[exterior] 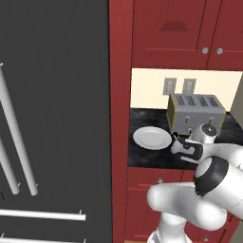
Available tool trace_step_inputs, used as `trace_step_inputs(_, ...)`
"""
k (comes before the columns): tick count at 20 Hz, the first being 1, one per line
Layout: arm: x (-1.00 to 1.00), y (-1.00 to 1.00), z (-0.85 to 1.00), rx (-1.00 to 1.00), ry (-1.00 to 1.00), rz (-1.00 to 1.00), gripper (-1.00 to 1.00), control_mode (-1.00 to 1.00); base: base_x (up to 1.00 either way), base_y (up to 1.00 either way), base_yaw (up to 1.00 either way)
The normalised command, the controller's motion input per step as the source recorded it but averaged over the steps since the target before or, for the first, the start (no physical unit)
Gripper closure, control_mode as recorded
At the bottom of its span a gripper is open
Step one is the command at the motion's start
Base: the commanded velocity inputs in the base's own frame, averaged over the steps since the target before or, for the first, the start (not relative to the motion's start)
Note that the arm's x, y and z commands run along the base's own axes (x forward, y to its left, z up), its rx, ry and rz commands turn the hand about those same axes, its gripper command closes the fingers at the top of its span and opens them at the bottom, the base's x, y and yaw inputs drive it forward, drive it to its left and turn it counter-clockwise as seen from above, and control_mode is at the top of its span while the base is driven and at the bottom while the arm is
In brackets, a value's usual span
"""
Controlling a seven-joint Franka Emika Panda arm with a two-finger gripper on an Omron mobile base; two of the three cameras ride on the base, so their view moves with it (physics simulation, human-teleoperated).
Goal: Pick up the tongs from the counter and place them near the plate next to the oven.
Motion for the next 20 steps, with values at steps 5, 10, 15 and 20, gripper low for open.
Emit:
trace_step_inputs(5, 0.63, -0.14, -0.22, 0.00, 0.01, 0.02, 1.00, -1.00, 0.00, 0.00, 0.00)
trace_step_inputs(10, 0.60, -0.30, -0.15, 0.04, 0.00, 0.00, 1.00, -1.00, 0.00, 0.00, 0.00)
trace_step_inputs(15, 0.58, -0.23, -0.15, 0.05, 0.00, 0.00, 1.00, -1.00, 0.00, 0.00, 0.00)
trace_step_inputs(20, 0.47, -0.18, -0.04, 0.05, 0.00, 0.00, -1.00, -1.00, 0.00, 0.00, 0.00)
